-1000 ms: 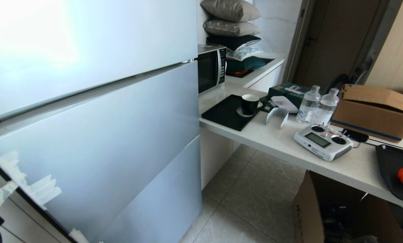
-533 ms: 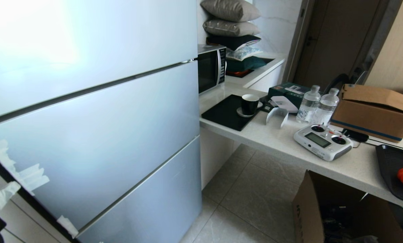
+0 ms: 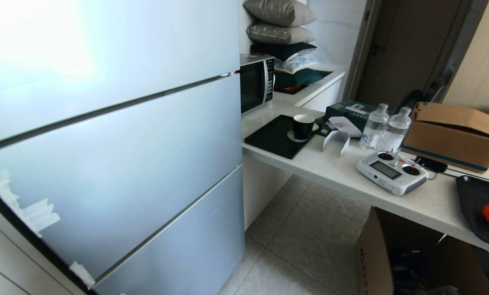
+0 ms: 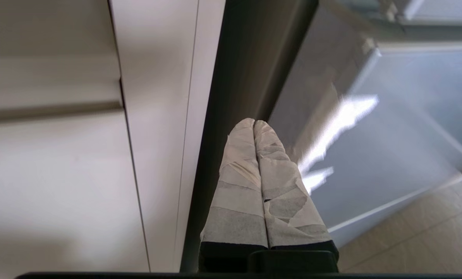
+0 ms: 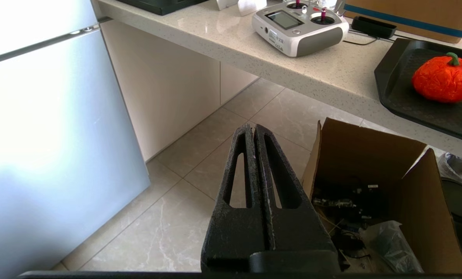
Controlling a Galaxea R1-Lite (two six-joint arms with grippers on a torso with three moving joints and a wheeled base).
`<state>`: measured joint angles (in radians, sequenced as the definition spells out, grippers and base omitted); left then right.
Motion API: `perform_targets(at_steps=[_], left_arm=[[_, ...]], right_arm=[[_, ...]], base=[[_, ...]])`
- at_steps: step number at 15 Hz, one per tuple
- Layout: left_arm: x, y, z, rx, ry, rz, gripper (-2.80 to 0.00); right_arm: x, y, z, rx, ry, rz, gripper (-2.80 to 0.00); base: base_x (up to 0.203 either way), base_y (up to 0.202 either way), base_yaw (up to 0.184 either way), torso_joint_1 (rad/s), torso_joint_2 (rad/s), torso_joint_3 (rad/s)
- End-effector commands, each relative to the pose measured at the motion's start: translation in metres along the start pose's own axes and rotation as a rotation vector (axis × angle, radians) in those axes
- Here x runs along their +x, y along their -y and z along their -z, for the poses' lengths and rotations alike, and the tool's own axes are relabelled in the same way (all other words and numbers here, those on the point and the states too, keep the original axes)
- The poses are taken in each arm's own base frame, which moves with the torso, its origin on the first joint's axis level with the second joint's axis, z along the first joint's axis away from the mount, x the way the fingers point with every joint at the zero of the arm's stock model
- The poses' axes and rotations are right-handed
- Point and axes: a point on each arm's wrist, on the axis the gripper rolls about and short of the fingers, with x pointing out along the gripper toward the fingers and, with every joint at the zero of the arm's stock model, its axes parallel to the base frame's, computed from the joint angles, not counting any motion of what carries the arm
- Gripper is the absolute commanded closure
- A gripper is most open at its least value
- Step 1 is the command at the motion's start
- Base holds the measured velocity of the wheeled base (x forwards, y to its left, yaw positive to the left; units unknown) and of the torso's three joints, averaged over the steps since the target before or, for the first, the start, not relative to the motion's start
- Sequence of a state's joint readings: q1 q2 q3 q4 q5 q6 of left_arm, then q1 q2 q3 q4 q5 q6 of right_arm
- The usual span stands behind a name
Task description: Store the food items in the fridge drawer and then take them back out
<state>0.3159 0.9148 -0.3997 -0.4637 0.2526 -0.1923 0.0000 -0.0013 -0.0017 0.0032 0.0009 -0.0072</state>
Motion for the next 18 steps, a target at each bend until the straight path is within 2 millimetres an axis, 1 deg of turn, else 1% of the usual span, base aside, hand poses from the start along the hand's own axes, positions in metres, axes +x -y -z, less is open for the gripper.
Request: perform_targets(at_steps=[1,3,4,6,8,11,18], left_arm=[[0.021,0.004,0.004,0.009,-0.047,-0.014,0.00],[0.038,0.008,0.009,-0.019,-0.068,-0.010,0.00],[0.043,0.010,0.011,-0.048,-0.079,0.024,0.00],[0.045,0.012,0.012,-0.100,-0.106,0.104,0.00],[0.047,0.013,0.014,-0.130,-0.125,0.122,0.00],[0.045,0.014,0.015,-0.161,-0.148,0.188,0.00],[0.030,0.012,0.021,-0.196,-0.180,0.310,0.00]], right_arm=[[0.000,0.000,0.000,0.000,0.000,-0.001,0.00],[0.000,0.000,0.000,0.000,0.000,-0.001,0.00],[0.000,0.000,0.000,0.000,0.000,-0.001,0.00],[0.000,0.000,0.000,0.000,0.000,-0.001,0.00],[0.000,0.000,0.000,0.000,0.000,-0.001,0.00],[0.000,0.000,0.000,0.000,0.000,-0.001,0.00],[0.000,0.000,0.000,0.000,0.000,-0.001,0.00]], base=[[0.000,0.000,0.000,0.000,0.00,0.000],[0.000,0.000,0.000,0.000,0.00,0.000],[0.000,0.000,0.000,0.000,0.00,0.000],[0.000,0.000,0.000,0.000,0.00,0.000],[0.000,0.000,0.000,0.000,0.00,0.000],[0.000,0.000,0.000,0.000,0.00,0.000],[0.000,0.000,0.000,0.000,0.00,0.000]])
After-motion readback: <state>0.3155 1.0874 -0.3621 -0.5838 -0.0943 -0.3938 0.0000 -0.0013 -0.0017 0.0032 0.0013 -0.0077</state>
